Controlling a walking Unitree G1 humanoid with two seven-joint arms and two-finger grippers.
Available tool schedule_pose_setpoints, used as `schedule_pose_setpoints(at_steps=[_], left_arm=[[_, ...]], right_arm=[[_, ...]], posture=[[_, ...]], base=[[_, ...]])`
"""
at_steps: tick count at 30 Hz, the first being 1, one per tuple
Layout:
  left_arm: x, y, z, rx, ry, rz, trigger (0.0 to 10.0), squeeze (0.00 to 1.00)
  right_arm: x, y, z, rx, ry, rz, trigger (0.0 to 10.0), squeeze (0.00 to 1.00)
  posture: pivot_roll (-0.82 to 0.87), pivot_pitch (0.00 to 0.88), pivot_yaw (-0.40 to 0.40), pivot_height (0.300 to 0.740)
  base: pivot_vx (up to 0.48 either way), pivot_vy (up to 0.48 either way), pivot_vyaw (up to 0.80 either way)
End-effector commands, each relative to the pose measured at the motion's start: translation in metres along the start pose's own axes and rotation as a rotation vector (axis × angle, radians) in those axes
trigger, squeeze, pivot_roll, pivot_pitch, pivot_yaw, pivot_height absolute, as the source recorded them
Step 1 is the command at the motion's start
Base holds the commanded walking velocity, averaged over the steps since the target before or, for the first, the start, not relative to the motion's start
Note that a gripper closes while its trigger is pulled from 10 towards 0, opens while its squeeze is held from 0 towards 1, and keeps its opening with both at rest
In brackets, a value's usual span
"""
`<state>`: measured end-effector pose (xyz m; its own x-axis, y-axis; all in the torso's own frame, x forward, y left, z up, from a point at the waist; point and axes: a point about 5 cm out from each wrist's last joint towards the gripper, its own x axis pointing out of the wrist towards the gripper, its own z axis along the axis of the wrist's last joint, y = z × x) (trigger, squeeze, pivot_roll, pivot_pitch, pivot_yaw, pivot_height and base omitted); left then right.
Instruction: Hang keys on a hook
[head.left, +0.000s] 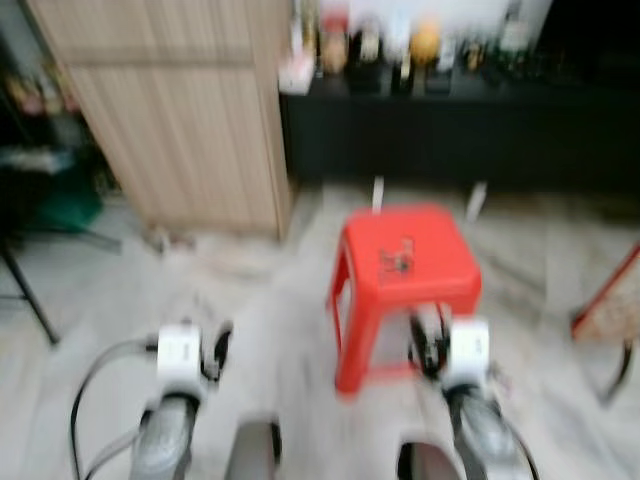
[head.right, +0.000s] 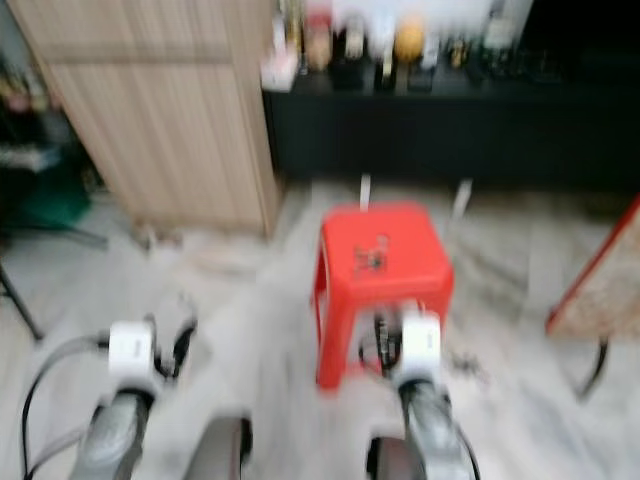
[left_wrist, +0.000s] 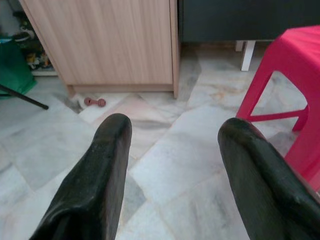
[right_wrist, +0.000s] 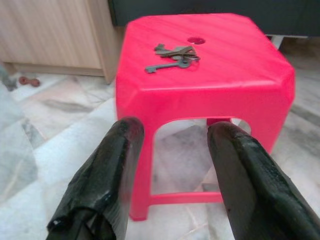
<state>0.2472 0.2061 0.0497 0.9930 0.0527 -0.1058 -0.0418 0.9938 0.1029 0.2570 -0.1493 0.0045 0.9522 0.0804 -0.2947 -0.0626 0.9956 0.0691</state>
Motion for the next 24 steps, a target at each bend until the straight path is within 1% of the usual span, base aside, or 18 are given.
schedule_pose_setpoints(at_steps=[1, 4, 13, 22, 24], left_arm=[[0.0071, -0.0035, 0.0091, -0.007, -0.032, -0.007, 10.0, 0.0], [0.0096, -0.0018, 0.0125, -0.008, -0.045, 0.0, 10.0, 0.0], [0.0107, -0.0011, 0.0127, -0.007, -0.046, 0.0, 10.0, 0.0], [0.0142, 0.0027, 0.0157, -0.003, -0.053, 0.005, 10.0, 0.0], [0.0142, 0.0033, 0.0159, -0.002, -0.054, 0.006, 10.0, 0.0]], right_arm=[[0.0055, -0.0047, 0.01, 0.012, -0.02, -0.013, 10.0, 0.0], [0.0079, -0.0026, 0.0138, -0.003, -0.03, 0.005, 10.0, 0.0], [0.0101, -0.0048, 0.0152, 0.003, -0.032, -0.003, 10.0, 0.0], [0.0123, -0.0004, 0.0181, -0.016, -0.042, 0.036, 10.0, 0.0], [0.0123, 0.0002, 0.0188, -0.026, -0.05, 0.045, 10.0, 0.0]], posture=[[0.03, 0.022, -0.049, 0.601], [0.03, 0.027, -0.052, 0.601], [0.03, 0.034, -0.058, 0.601], [0.03, 0.037, -0.054, 0.601], [0.03, 0.038, -0.054, 0.601]], base=[[0.3, 0.0, 0.0], [0.325, 0.0, 0.0], [0.328, 0.0, 0.0], [0.329, 0.0, 0.0], [0.33, 0.0, 0.8]])
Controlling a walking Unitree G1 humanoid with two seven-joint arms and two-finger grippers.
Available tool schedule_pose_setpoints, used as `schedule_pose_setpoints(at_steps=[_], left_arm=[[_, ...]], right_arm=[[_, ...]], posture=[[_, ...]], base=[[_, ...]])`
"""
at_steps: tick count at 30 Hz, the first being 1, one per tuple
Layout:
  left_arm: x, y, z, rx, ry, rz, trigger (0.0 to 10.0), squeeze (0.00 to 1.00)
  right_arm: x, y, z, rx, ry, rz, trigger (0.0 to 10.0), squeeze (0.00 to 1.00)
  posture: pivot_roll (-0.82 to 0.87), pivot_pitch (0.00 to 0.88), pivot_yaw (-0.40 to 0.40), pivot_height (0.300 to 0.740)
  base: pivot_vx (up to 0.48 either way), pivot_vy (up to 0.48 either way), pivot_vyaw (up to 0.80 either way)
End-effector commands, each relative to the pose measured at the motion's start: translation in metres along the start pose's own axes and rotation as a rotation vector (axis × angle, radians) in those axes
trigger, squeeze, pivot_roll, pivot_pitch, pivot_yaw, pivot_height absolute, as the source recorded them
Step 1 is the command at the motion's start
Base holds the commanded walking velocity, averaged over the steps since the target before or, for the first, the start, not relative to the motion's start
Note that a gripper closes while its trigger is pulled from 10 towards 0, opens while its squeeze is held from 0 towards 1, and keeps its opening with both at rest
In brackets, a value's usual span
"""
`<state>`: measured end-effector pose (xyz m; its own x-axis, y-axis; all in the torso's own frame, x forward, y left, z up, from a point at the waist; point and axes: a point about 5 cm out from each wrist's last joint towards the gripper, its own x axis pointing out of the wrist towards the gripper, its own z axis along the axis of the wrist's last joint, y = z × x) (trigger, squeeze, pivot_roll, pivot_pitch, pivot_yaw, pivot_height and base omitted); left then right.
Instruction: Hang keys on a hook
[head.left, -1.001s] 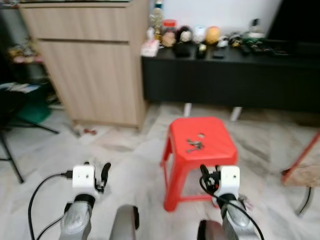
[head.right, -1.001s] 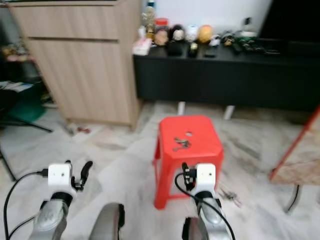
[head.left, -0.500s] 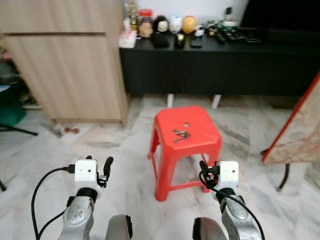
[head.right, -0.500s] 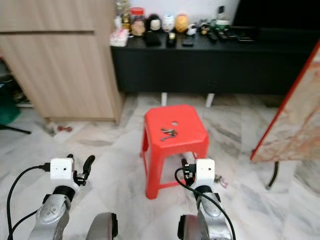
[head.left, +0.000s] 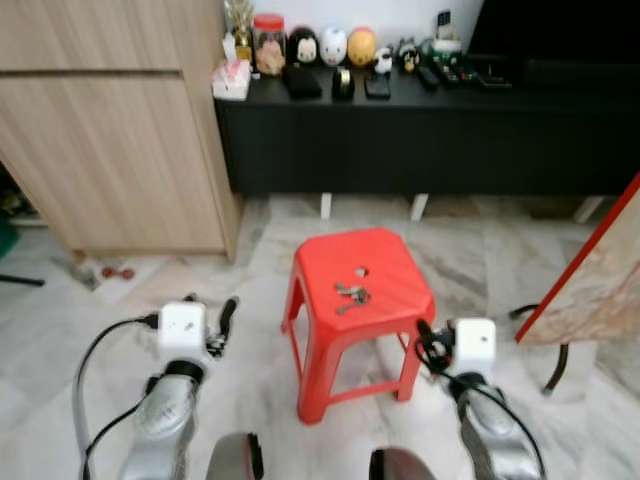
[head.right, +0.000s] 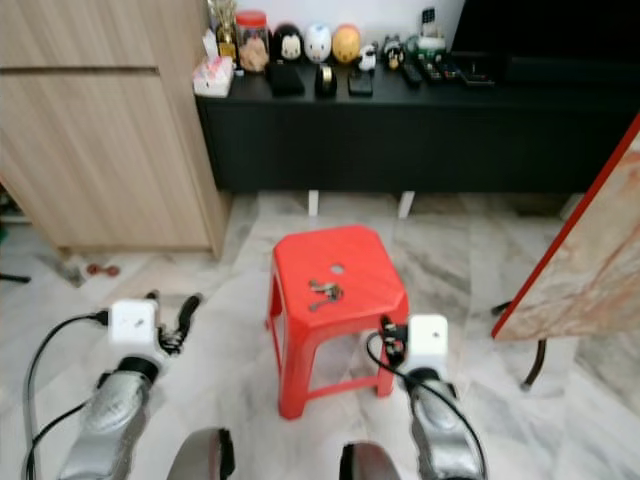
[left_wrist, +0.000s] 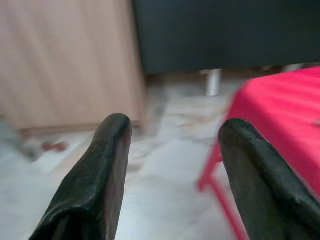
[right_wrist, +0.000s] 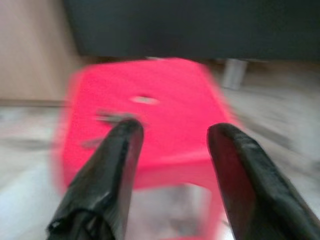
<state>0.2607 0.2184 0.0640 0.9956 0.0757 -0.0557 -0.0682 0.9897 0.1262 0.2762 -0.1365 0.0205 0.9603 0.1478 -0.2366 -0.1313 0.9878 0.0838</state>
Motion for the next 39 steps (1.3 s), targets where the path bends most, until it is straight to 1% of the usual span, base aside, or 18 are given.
schedule_pose_setpoints(at_steps=[1, 6, 8, 11, 18, 23, 29, 37, 39], left_arm=[[0.0016, -0.0098, 0.0016, -0.024, -0.007, -0.022, 10.0, 0.0], [0.0015, -0.0102, 0.0018, -0.024, -0.008, -0.022, 10.0, 0.0], [0.0015, -0.011, 0.0017, -0.024, -0.007, -0.024, 10.0, 0.0], [0.0015, -0.011, 0.0015, -0.024, -0.007, -0.024, 10.0, 0.0], [0.0011, -0.0091, 0.0023, -0.023, -0.01, -0.019, 10.0, 0.0], [0.0009, -0.0102, 0.0015, -0.022, -0.008, -0.026, 10.0, 0.0], [0.0006, -0.0115, 0.0013, -0.025, -0.006, -0.027, 10.0, 0.0], [-0.0001, -0.0105, 0.0005, -0.026, -0.005, -0.023, 10.0, 0.0], [-0.0005, -0.0099, 0.0003, -0.024, -0.005, -0.022, 10.0, 0.0]], right_arm=[[-0.0035, -0.0122, -0.0017, -0.021, 0.007, -0.023, 10.0, 0.0], [-0.0057, -0.0136, -0.0029, -0.021, 0.007, -0.021, 10.0, 0.0], [-0.0064, -0.0165, -0.0047, -0.01, 0.016, -0.038, 10.0, 0.0], [-0.0056, -0.0165, -0.008, -0.012, 0.042, -0.034, 10.0, 0.0], [-0.0049, -0.0138, -0.007, -0.013, 0.038, -0.021, 10.0, 0.0], [-0.0055, -0.0184, -0.0076, 0.0, 0.041, -0.054, 10.0, 0.0], [-0.0057, -0.0204, -0.0082, -0.003, 0.046, -0.062, 10.0, 0.0], [-0.0038, -0.014, -0.0083, 0.007, 0.053, -0.02, 10.0, 0.0], [-0.0038, -0.0107, -0.0098, 0.026, 0.066, 0.01, 10.0, 0.0]], posture=[[0.03, 0.038, -0.054, 0.601], [0.03, 0.042, -0.053, 0.601], [0.03, 0.045, -0.053, 0.601], [0.03, 0.046, -0.054, 0.601], [0.03, 0.049, -0.051, 0.601], [0.03, 0.053, -0.05, 0.601], [0.03, 0.053, -0.053, 0.601], [0.04, 0.053, -0.053, 0.601], [0.03, 0.051, -0.051, 0.601]], base=[[0.33, 0.0, 0.8], [0.33, 0.0, 0.72], [0.33, 0.0, 0.0], [0.329, 0.0, 0.0], [0.333, 0.0, 0.0], [0.351, 0.0, 0.0], [0.349, 0.0, 0.0], [0.352, 0.0, 0.0], [0.349, 0.0, 0.0]])
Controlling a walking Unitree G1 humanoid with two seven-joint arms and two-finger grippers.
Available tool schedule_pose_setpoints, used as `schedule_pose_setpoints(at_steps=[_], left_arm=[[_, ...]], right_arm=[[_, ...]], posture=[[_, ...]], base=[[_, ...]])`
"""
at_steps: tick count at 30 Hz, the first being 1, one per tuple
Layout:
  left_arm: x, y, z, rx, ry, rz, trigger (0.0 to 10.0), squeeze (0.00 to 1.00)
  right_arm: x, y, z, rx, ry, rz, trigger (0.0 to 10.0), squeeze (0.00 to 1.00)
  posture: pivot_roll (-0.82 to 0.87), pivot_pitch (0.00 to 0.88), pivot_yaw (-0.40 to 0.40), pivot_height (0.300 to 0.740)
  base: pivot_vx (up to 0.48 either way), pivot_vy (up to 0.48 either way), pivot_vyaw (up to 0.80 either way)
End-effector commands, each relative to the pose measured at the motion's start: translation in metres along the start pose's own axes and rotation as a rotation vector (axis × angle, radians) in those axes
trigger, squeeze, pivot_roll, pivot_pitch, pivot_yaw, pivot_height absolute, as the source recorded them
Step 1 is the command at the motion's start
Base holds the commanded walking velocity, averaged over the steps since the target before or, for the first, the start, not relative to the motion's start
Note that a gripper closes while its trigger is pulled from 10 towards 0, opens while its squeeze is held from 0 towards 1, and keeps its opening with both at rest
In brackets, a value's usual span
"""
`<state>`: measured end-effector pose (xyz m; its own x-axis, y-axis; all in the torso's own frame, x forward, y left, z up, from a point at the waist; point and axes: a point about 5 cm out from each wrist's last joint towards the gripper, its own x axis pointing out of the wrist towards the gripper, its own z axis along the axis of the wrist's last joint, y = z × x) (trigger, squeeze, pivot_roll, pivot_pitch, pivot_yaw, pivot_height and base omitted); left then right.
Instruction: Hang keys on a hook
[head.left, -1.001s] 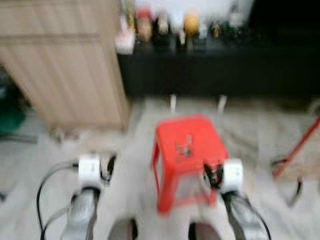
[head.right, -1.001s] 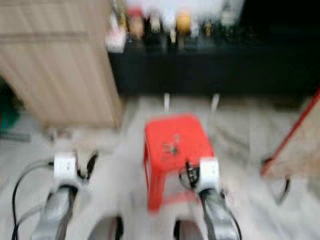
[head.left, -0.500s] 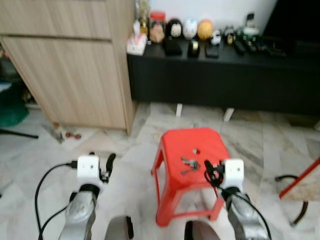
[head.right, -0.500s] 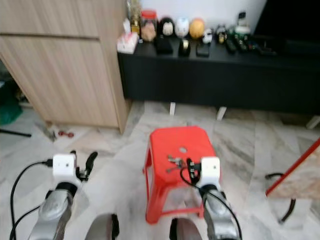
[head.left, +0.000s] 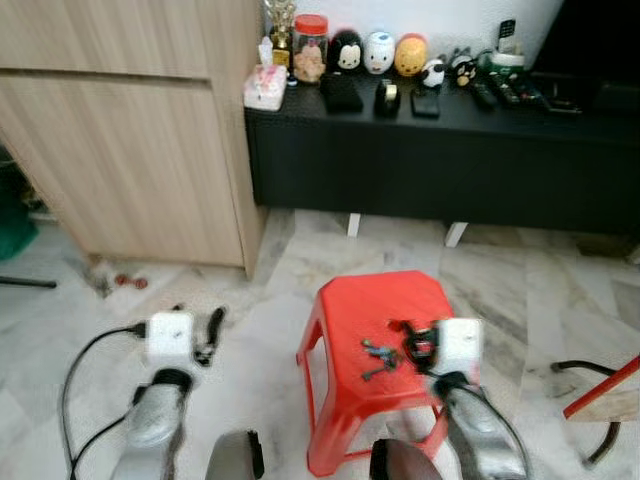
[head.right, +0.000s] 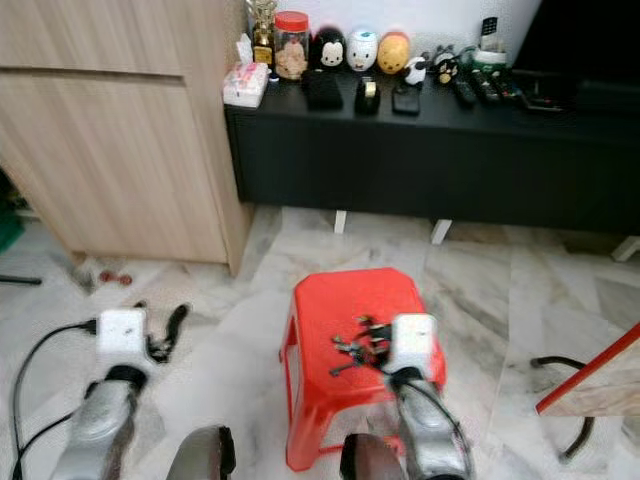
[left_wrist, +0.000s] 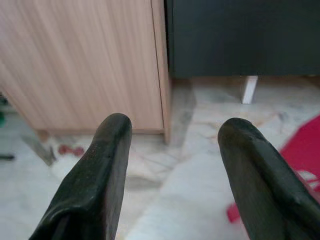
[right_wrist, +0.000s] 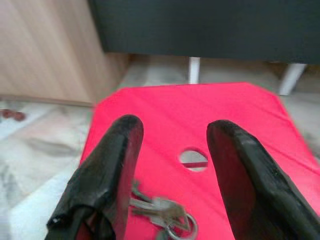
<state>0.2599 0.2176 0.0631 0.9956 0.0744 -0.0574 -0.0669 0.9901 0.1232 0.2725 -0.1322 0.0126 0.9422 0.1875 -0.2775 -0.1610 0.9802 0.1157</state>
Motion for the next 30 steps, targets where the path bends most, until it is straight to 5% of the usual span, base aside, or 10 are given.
schedule_pose_setpoints(at_steps=[1, 10, 12, 20, 25, 30], left_arm=[[0.0, -0.009, 0.001, -0.021, -0.007, -0.02, 10.0, 0.0], [0.0, -0.01, 0.0, -0.015, -0.003, -0.028, 10.0, 0.0], [-0.001, -0.01, -0.001, -0.012, 0.0, -0.027, 10.0, 0.0], [-0.002, -0.01, -0.003, -0.01, 0.008, -0.03, 10.0, 0.0], [-0.003, -0.012, -0.003, -0.01, 0.008, -0.032, 10.0, 0.0], [-0.004, -0.013, -0.003, -0.014, 0.007, -0.034, 10.0, 0.0]], right_arm=[[-0.003, -0.013, -0.002, 0.014, 0.025, -0.016, 10.0, 0.0], [-0.004, -0.003, -0.01, 0.28, 0.107, 0.07, 10.0, 0.0], [-0.009, -0.004, -0.02, 0.333, 0.194, 0.099, 10.0, 0.0], [-0.01, -0.009, -0.031, 0.208, 0.299, 0.103, 10.0, 0.0], [-0.001, -0.01, -0.021, 0.064, 0.278, 0.137, 10.0, 0.0], [0.007, -0.01, -0.014, 0.016, 0.296, 0.178, 10.0, 0.0]], posture=[[0.03, 0.05, -0.05, 0.601], [0.03, 0.041, -0.047, 0.601], [0.03, 0.038, -0.045, 0.601], [0.02, 0.029, -0.045, 0.601], [0.02, 0.026, -0.045, 0.601], [0.03, 0.032, -0.044, 0.601]], base=[[0.334, 0.0, 0.0], [0.035, 0.0, 0.0], [0.0, 0.0, 0.0], [0.0, 0.0, 0.0], [0.0, 0.0, 0.0], [0.0, 0.0, 0.0]])
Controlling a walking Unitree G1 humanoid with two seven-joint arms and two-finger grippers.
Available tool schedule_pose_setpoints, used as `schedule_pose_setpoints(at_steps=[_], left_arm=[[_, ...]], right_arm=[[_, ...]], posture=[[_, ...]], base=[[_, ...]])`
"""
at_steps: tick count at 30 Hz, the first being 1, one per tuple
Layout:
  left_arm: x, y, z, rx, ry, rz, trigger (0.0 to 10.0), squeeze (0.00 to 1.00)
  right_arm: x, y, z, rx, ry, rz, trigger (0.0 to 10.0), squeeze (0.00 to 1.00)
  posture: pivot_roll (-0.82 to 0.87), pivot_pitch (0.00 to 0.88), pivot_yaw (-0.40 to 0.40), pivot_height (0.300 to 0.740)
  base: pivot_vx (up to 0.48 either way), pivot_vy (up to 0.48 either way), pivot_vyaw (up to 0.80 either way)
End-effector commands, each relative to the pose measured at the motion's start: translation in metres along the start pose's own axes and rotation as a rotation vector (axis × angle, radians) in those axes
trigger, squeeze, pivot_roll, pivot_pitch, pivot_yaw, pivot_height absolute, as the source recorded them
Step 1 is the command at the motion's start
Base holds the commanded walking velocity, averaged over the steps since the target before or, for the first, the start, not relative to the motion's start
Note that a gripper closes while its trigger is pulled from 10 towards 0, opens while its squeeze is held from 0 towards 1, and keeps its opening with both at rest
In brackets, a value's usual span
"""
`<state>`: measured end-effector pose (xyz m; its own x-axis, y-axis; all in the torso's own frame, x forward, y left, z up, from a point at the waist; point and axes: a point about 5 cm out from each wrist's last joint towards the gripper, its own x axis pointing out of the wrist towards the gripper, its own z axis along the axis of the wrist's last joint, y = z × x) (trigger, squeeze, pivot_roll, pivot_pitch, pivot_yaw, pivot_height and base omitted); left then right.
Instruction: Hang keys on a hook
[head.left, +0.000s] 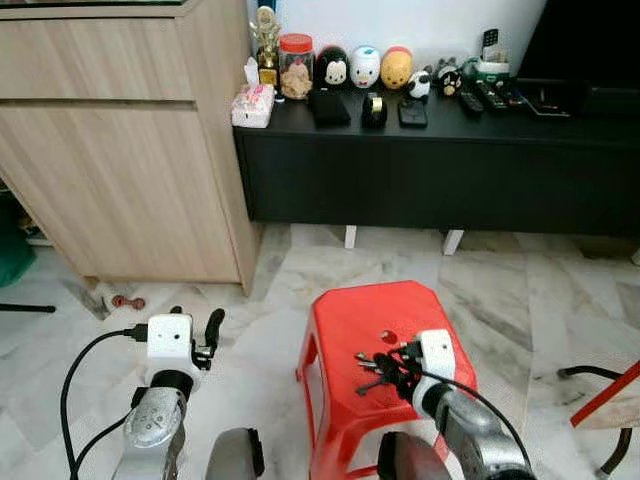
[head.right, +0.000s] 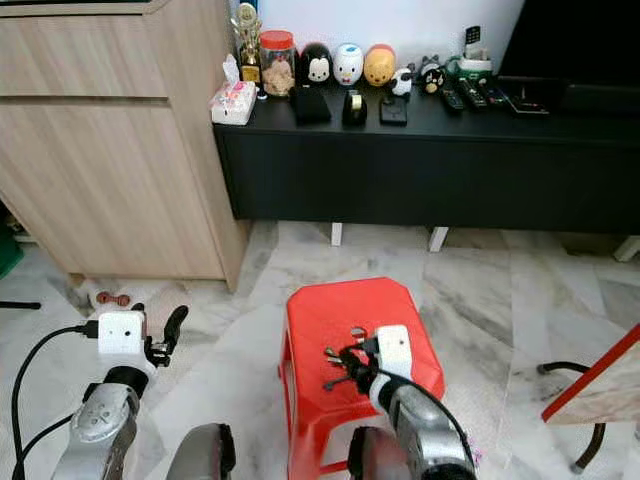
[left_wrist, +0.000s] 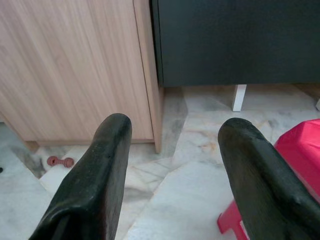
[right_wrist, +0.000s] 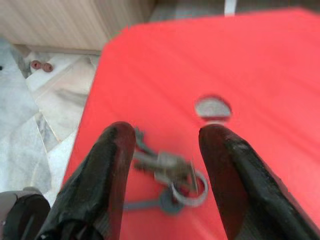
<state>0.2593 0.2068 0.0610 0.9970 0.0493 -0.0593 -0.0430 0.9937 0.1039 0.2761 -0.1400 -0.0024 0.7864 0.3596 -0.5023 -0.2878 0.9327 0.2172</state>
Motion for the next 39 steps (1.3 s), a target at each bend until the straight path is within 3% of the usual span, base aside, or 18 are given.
schedule_pose_setpoints(at_steps=[1, 4, 5, 6, 10, 11, 12, 16, 17, 18, 19, 23, 24, 25, 26, 39], left_arm=[[-0.003, -0.003, -0.002, 0.004, 0.008, -0.009, 10.0, 0.0], [-0.005, -0.003, -0.003, 0.003, 0.011, -0.012, 10.0, 0.0], [-0.006, -0.004, -0.003, 0.003, 0.013, -0.013, 10.0, 0.0], [-0.007, -0.004, -0.003, 0.003, 0.013, -0.013, 10.0, 0.0], [-0.008, -0.005, -0.003, 0.001, 0.014, -0.015, 10.0, 0.0], [-0.008, -0.006, -0.002, -0.002, 0.014, -0.022, 10.0, 0.0], [-0.009, -0.008, -0.001, -0.006, 0.014, -0.03, 10.0, 0.0], [-0.009, -0.01, 0.001, -0.011, 0.01, -0.033, 10.0, 0.0], [-0.009, -0.012, 0.004, -0.015, 0.005, -0.036, 10.0, 0.0], [-0.009, -0.013, 0.004, -0.016, 0.004, -0.037, 10.0, 0.0], [-0.009, -0.014, 0.005, -0.02, 0.002, -0.038, 10.0, 0.0], [-0.007, -0.017, 0.008, -0.043, 0.0, -0.041, 10.0, 0.0], [-0.007, -0.018, 0.01, -0.048, -0.003, -0.042, 10.0, 0.0], [-0.007, -0.018, 0.01, -0.048, -0.003, -0.042, 10.0, 0.0], [-0.007, -0.019, 0.012, -0.049, -0.005, -0.043, 10.0, 0.0], [-0.015, -0.024, 0.016, -0.063, 0.002, -0.047, 10.0, 0.0]], right_arm=[[0.002, -0.001, 0.0, -0.032, 0.021, 0.009, 10.0, 0.0], [0.006, -0.003, 0.004, -0.061, 0.038, 0.012, 10.0, 0.0], [0.008, -0.002, 0.006, -0.072, 0.043, 0.025, 5.6, 0.0], [0.009, -0.002, 0.007, -0.077, 0.045, 0.025, 0.0, 0.0], [0.012, -0.002, 0.009, -0.096, 0.058, 0.024, 0.0, 0.0], [0.014, -0.001, 0.011, -0.116, 0.066, 0.02, 6.8, 0.0], [0.015, -0.001, 0.013, -0.125, 0.071, 0.015, 10.0, 0.0], [0.018, 0.0, 0.017, -0.14, 0.076, 0.019, 10.0, 0.0], [0.019, 0.001, 0.019, -0.143, 0.074, 0.021, 10.0, 0.47], [0.019, 0.001, 0.019, -0.144, 0.074, 0.021, 10.0, 0.47], [0.02, 0.001, 0.02, -0.145, 0.071, 0.018, 10.0, 1.0], [0.022, 0.002, 0.022, -0.154, 0.088, 0.008, 10.0, 1.0], [0.022, 0.001, 0.02, -0.148, 0.112, 0.012, 10.0, 0.52], [0.022, 0.001, 0.02, -0.148, 0.112, 0.012, 10.0, 0.52], [0.022, 0.001, 0.019, -0.145, 0.126, 0.016, 10.0, 0.0], [0.023, 0.0, 0.02, -0.149, 0.147, 0.022, 10.0, 0.0]], posture=[[0.03, 0.032, -0.044, 0.601], [0.03, 0.039, -0.046, 0.601], [0.03, 0.047, -0.047, 0.601], [0.03, 0.053, -0.047, 0.601], [0.03, 0.06, -0.048, 0.601], [0.04, 0.074, -0.051, 0.601], [0.04, 0.084, -0.054, 0.601], [0.03, 0.108, -0.062, 0.601], [0.04, 0.117, -0.067, 0.601], [0.04, 0.117, -0.067, 0.601], [0.04, 0.127, -0.068, 0.601], [0.04, 0.144, -0.074, 0.601], [0.04, 0.158, -0.081, 0.601], [0.04, 0.158, -0.081, 0.601], [0.04, 0.165, -0.083, 0.601], [0.04, 0.197, -0.095, 0.601]], base=[[0.0, 0.0, 0.0], [0.0, 0.0, 0.0], [0.0, 0.0, 0.0], [0.0, 0.0, 0.0], [0.0, 0.0, 0.0], [0.0, 0.0, 0.0], [0.0, 0.0, 0.0], [0.0, 0.0, 0.0], [0.0, 0.0, 0.0], [0.0, 0.0, 0.0], [0.0, 0.0, 0.0], [0.0, 0.0, 0.0], [0.0, 0.0, 0.0], [0.0, 0.0, 0.0], [0.0, 0.0, 0.0], [0.0, 0.0, 0.0]])
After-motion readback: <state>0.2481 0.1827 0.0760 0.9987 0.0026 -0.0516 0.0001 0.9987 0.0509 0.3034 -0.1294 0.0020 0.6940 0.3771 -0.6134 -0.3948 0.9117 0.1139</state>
